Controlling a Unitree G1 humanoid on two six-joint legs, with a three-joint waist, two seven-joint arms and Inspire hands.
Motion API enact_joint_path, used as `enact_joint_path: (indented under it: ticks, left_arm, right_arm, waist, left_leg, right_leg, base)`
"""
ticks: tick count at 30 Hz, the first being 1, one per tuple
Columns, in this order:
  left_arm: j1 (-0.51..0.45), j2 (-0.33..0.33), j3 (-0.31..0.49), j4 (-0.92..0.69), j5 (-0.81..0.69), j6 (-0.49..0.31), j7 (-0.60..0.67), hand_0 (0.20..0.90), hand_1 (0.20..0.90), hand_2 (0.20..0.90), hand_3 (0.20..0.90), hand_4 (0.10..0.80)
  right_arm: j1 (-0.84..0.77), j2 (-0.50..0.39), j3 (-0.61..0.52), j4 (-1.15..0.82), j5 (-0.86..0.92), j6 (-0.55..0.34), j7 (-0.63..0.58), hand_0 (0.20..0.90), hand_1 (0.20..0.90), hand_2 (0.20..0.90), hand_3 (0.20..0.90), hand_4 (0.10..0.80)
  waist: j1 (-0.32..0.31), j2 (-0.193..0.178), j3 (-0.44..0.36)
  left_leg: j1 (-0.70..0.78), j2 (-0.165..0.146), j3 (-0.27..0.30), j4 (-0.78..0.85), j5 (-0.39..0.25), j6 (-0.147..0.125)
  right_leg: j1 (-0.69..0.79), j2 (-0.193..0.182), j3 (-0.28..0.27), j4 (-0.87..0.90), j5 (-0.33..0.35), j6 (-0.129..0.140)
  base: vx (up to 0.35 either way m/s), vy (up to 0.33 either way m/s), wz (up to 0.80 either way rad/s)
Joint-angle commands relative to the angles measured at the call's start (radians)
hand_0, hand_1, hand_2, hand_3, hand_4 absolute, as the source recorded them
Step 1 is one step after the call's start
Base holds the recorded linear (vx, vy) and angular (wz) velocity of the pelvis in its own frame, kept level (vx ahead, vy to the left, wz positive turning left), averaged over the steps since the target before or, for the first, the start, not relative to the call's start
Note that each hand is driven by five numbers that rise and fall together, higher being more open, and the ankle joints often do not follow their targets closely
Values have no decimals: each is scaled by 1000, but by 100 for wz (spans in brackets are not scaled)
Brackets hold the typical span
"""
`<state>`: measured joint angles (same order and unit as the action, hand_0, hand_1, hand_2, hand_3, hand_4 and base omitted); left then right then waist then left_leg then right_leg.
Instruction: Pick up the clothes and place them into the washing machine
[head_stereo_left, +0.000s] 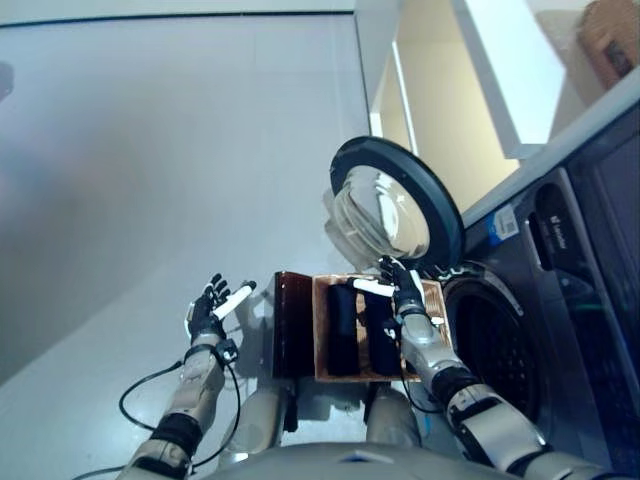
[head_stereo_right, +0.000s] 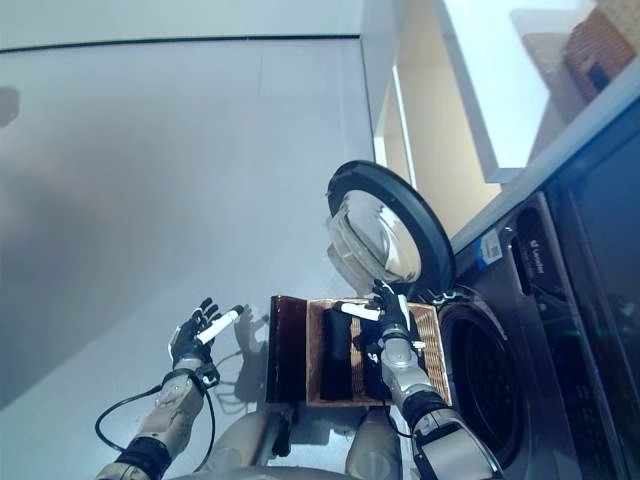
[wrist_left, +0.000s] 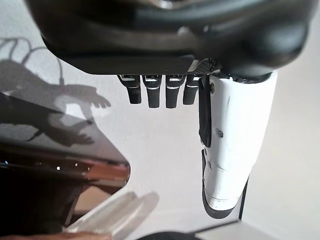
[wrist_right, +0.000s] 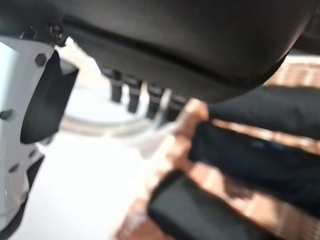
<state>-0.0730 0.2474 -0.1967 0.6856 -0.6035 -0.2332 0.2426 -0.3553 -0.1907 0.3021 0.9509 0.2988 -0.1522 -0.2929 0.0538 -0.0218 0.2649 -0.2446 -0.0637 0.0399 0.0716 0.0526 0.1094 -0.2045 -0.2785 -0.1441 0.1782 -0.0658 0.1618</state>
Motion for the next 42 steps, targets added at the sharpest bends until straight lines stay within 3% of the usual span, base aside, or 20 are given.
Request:
enact_joint_path:
  ticks: [1, 3, 6, 10, 15, 17, 19, 25, 29, 42]
  left_arm:
    - [-33, 1, 24, -108, 2, -85, 10, 900, 900, 900, 900, 800]
    - [-33, -9, 25, -105, -4, -87, 19, 900, 900, 900, 900, 800]
    - [-36, -10, 28, -110, -7, -92, 27, 900, 900, 900, 900, 800]
    - [-26, -13, 25, -135, -9, -95, 26, 900, 900, 900, 900, 800]
    - [-48, -16, 30, -128, 18, -97, 39, 900, 900, 900, 900, 800]
    - [-77, -14, 33, -132, 26, -102, 51, 900, 900, 900, 900, 800]
    - [-95, -12, 29, -127, 28, -105, 50, 900, 900, 900, 900, 800]
    - [-106, -7, 9, -187, 48, -120, 57, 900, 900, 900, 900, 800]
    - [-109, 2, -5, -205, 50, -122, 51, 900, 900, 900, 900, 800]
    - [-114, -13, 16, -178, 45, -126, 83, 900, 900, 900, 900, 800]
  right_arm:
    - [-96, -62, -43, -92, -50, -75, -67, 900, 900, 900, 900, 800]
    - [-105, -66, -44, -97, -63, -80, -93, 900, 900, 900, 900, 800]
    - [-120, -68, -38, -86, -72, -80, -107, 900, 900, 900, 900, 800]
    - [-136, -71, -32, -77, -82, -84, -112, 900, 900, 900, 900, 800]
    - [-135, -93, -24, -126, -206, -53, -173, 900, 900, 900, 900, 800]
    - [-125, -107, -40, -134, -246, -41, -207, 900, 900, 900, 900, 800]
    - [-117, -119, -48, -127, -273, -29, -222, 900, 900, 900, 900, 800]
    - [-143, -131, -16, 6, -371, 18, -246, 900, 900, 900, 900, 800]
    - [-171, -139, -47, 104, -358, 24, -289, 900, 900, 900, 900, 800]
    - [-149, -152, -49, -21, -394, 16, -319, 900, 900, 900, 900, 800]
  waist:
    - [9, -16, 19]
    - [8, -14, 30]
    - [14, -13, 43]
    - [32, -15, 57]
    - [-6, 13, 66]
    - [-29, 15, 67]
    - [-61, 15, 61]
    - [-53, 33, 95]
    - [-44, 53, 100]
    - [-76, 64, 127]
  left_leg:
    - [-17, 90, -5, 159, -120, -128]
    - [-46, 110, -19, 154, -100, -139]
    - [-63, 113, -39, 162, -95, -144]
    - [-75, 93, -165, 156, -93, -170]
    - [-73, 109, -107, 84, -48, -169]
    - [-96, 127, -31, 84, -36, -172]
    - [-97, 166, 86, 97, -32, -179]
    - [-136, 164, 64, 183, -79, -161]
    - [-178, 151, 67, 201, -82, -155]
    - [-340, 184, 53, 431, -178, -154]
  right_leg:
    - [16, -1, -20, -97, 197, 17]
    - [-1, 20, -19, -95, 188, 6]
    - [-22, 33, -8, -87, 185, -1]
    - [-37, 48, 19, -84, 180, -8]
    - [-83, 41, 12, -62, 175, -9]
    - [-96, 23, -10, -68, 185, -4]
    - [-102, 5, -29, -70, 186, 0]
    - [-129, 7, 17, -56, 200, -1]
    - [-160, -8, 13, -52, 206, 1]
    - [-350, 19, 52, 168, 119, -31]
  base:
    - [-54, -122, 2]
    - [-77, -133, -12]
    - [-56, -78, -7]
    - [-29, -45, -20]
    - [-76, 61, -1]
    - [-71, 24, 9]
    - [-34, 48, 35]
    - [-19, 50, -2]
    - [-39, 45, -15]
    - [-63, -7, -2]
